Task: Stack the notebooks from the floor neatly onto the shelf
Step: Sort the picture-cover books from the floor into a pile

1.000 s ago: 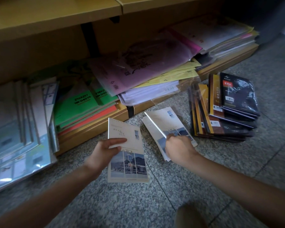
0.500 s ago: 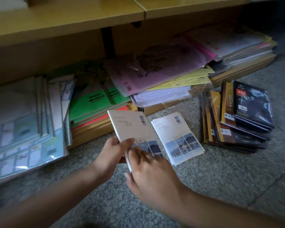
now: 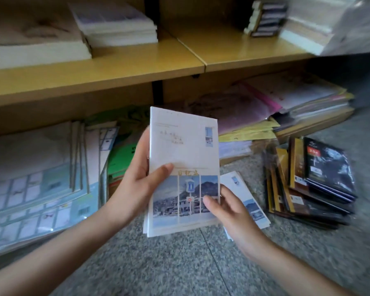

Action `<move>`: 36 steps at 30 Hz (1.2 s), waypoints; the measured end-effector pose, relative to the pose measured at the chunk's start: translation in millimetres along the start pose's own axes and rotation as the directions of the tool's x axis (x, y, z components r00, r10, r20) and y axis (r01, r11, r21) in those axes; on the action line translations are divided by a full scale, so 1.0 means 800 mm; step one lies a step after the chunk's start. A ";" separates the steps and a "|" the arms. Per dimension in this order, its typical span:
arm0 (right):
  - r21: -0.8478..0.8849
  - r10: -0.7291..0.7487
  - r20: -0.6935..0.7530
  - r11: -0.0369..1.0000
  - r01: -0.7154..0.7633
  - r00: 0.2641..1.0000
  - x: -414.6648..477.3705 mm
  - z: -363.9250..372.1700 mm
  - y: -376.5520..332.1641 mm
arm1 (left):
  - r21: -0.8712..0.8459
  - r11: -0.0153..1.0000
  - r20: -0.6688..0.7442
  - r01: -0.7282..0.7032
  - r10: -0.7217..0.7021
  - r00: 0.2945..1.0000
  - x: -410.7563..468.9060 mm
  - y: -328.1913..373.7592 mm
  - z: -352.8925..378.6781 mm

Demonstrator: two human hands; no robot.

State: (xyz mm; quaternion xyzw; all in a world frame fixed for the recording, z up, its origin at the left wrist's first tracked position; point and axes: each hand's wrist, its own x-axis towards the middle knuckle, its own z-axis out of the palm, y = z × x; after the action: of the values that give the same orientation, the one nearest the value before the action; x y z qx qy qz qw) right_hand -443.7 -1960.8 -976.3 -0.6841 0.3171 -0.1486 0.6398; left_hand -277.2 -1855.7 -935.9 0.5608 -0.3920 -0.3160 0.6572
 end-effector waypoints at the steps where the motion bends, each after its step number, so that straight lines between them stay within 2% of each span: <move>1: 0.019 -0.061 -0.009 0.998 0.061 0.998 -0.004 0.002 -0.008 | -0.034 0.999 0.001 -0.042 0.042 0.999 0.002 0.009 -0.002; 4: 0.133 -0.233 0.072 0.966 0.222 0.970 -0.010 0.008 -0.042 | -0.101 0.986 -0.089 -0.134 0.125 0.988 0.013 0.041 -0.009; 8: 0.182 -0.448 0.075 0.885 0.429 0.891 -0.001 0.007 -0.108 | -0.011 0.950 -0.197 -0.311 0.303 0.933 0.035 0.090 -0.024; 10: 0.209 -0.503 0.058 0.851 0.482 0.862 0.012 0.009 -0.149 | 0.062 0.919 -0.221 -0.389 0.392 0.893 0.044 0.120 -0.032; 13: 0.253 -0.450 -0.011 0.863 0.438 0.893 0.056 0.012 -0.209 | 0.151 0.888 -0.298 -0.434 0.460 0.836 0.057 0.161 -0.046; 17: 0.352 -0.328 -0.016 0.882 0.312 0.945 0.136 0.017 -0.288 | 0.142 0.921 -0.476 -0.363 0.385 0.791 0.063 0.175 -0.073; 21: 0.315 -0.133 -0.019 0.940 0.133 0.991 0.200 0.030 -0.339 | 0.243 0.927 -0.477 -0.287 0.371 0.797 0.059 0.160 -0.091; 23: 0.238 -0.074 -0.046 0.968 0.083 0.996 0.223 0.039 -0.350 | 0.277 0.925 -0.477 -0.262 0.369 0.798 0.061 0.153 -0.098; 25: 0.269 -0.034 -0.071 0.962 0.052 0.997 0.235 0.049 -0.351 | 0.296 0.924 -0.485 -0.244 0.365 0.794 0.062 0.150 -0.103; 27: 0.364 -0.038 -0.054 0.930 0.055 0.998 0.239 0.058 -0.346 | 0.319 0.919 -0.492 -0.231 0.369 0.789 0.063 0.146 -0.109; 29: 0.377 -0.130 -0.014 0.918 0.126 0.991 0.245 0.064 -0.336 | 0.324 0.920 -0.500 -0.220 0.364 0.785 0.061 0.142 -0.112; 31: 0.180 -0.229 -0.040 0.956 0.232 0.973 0.249 0.070 -0.321 | 0.316 0.925 -0.502 -0.211 0.351 0.791 0.061 0.139 -0.114; 33: -0.164 -0.346 -0.138 0.932 0.324 0.928 0.244 0.079 -0.311 | 0.324 0.927 -0.500 -0.189 0.337 0.798 0.062 0.137 -0.115; 34: -0.315 -0.443 -0.150 0.869 0.382 0.884 0.243 0.084 -0.308 | 0.331 0.925 -0.497 -0.188 0.340 0.798 0.062 0.137 -0.116; 36: -0.481 -0.621 -0.001 0.688 0.544 0.784 0.242 0.090 -0.305 | 0.359 0.913 -0.482 -0.192 0.358 0.800 0.061 0.138 -0.115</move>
State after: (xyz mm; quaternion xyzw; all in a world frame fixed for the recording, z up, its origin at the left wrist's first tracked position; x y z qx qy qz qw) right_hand -194.4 -2029.8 -789.1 -0.8646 0.1597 -0.3215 0.3517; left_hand -175.9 -1833.7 -825.3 0.6536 -0.3119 0.0155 0.6894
